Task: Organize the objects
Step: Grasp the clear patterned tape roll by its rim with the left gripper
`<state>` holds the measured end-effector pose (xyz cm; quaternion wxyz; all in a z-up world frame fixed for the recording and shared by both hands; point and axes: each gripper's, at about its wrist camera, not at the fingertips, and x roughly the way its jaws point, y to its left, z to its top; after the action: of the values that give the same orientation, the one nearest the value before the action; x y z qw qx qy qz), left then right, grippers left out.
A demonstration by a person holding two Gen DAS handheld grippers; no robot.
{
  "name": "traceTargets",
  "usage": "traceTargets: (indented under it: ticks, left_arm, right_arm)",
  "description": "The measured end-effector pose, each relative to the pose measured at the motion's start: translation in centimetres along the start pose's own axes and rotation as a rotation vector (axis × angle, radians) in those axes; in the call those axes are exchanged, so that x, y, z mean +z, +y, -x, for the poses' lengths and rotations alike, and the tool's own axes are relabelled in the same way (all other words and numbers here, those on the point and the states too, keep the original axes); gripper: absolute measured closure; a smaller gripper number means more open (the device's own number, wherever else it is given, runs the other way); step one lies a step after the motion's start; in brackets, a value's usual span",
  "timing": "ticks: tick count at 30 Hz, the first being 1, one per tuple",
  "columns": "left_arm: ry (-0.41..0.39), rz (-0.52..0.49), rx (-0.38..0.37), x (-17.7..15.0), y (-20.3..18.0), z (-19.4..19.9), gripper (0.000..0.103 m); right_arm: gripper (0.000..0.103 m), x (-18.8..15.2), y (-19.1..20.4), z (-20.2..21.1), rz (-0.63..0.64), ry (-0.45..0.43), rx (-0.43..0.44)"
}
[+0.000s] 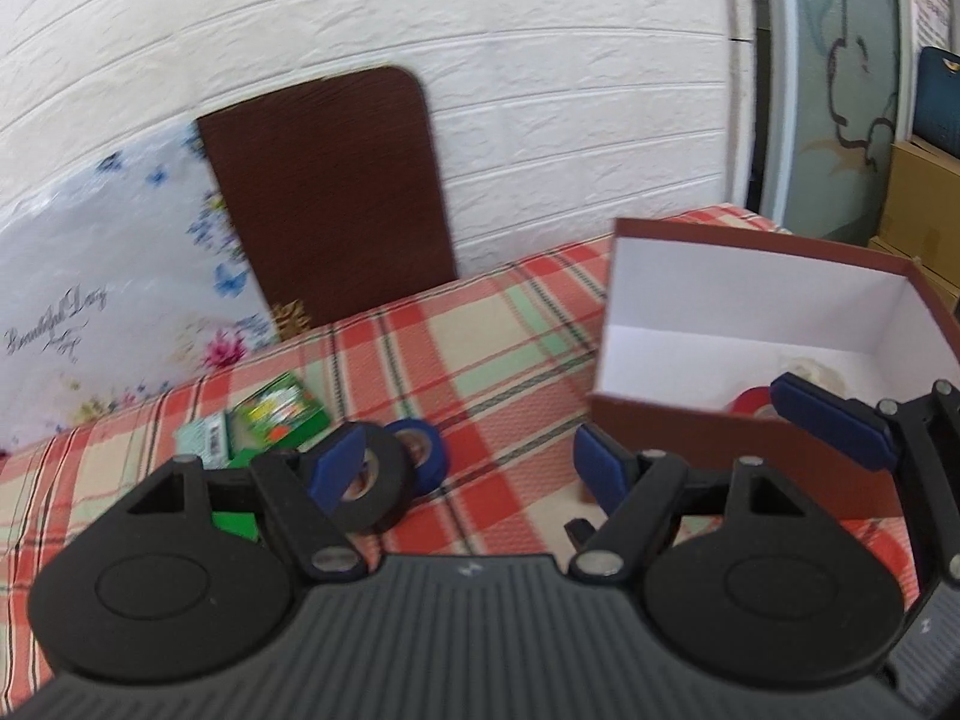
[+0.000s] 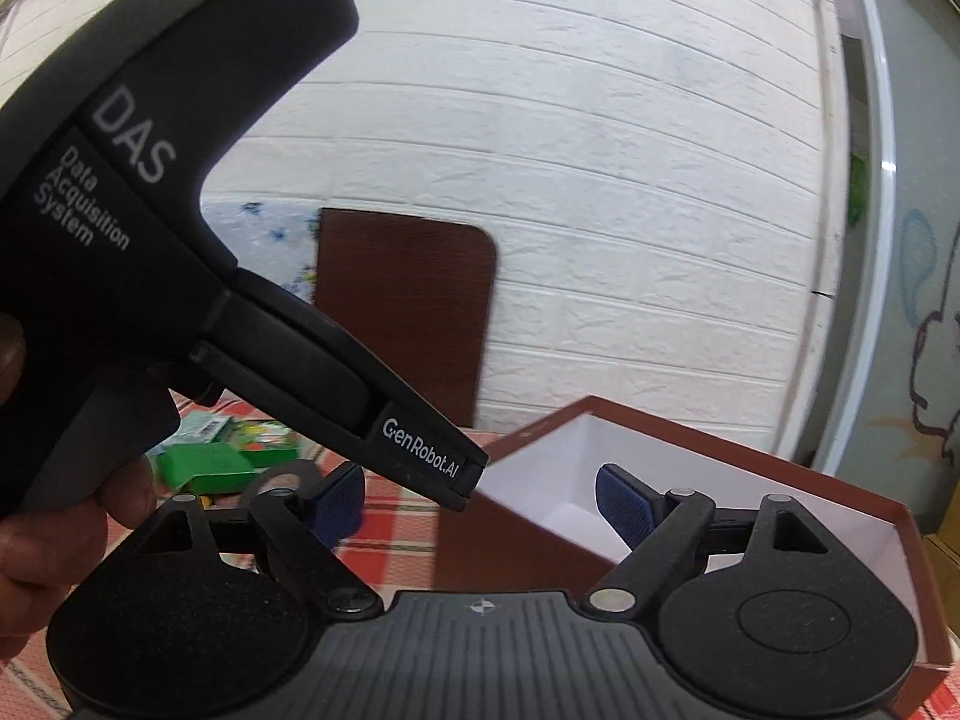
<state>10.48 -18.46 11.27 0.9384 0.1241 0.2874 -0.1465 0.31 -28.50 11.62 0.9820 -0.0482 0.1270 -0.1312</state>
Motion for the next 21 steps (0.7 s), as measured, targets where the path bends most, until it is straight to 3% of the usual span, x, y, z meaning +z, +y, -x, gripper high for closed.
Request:
traceTargets:
  ticks: [5, 7, 21]
  left_arm:
    - [0.025, 0.060, 0.040, -1.3, 4.1, 0.0, 0.025]
    - [0.035, 0.085, 0.057, -1.7, 5.8, -0.1, 0.025]
    - [0.089, 0.245, 0.158, -5.6, 15.9, -0.9, 0.025]
  right_arm:
    - [0.020, -0.3, 6.0, 1.1, 0.037, 0.025, 0.062]
    - [0.020, 0.0, 6.3, -1.3, 0.047, 0.038, 0.090]
    - [0.020, 0.7, 16.4, -5.2, 0.143, 0.099, 0.249]
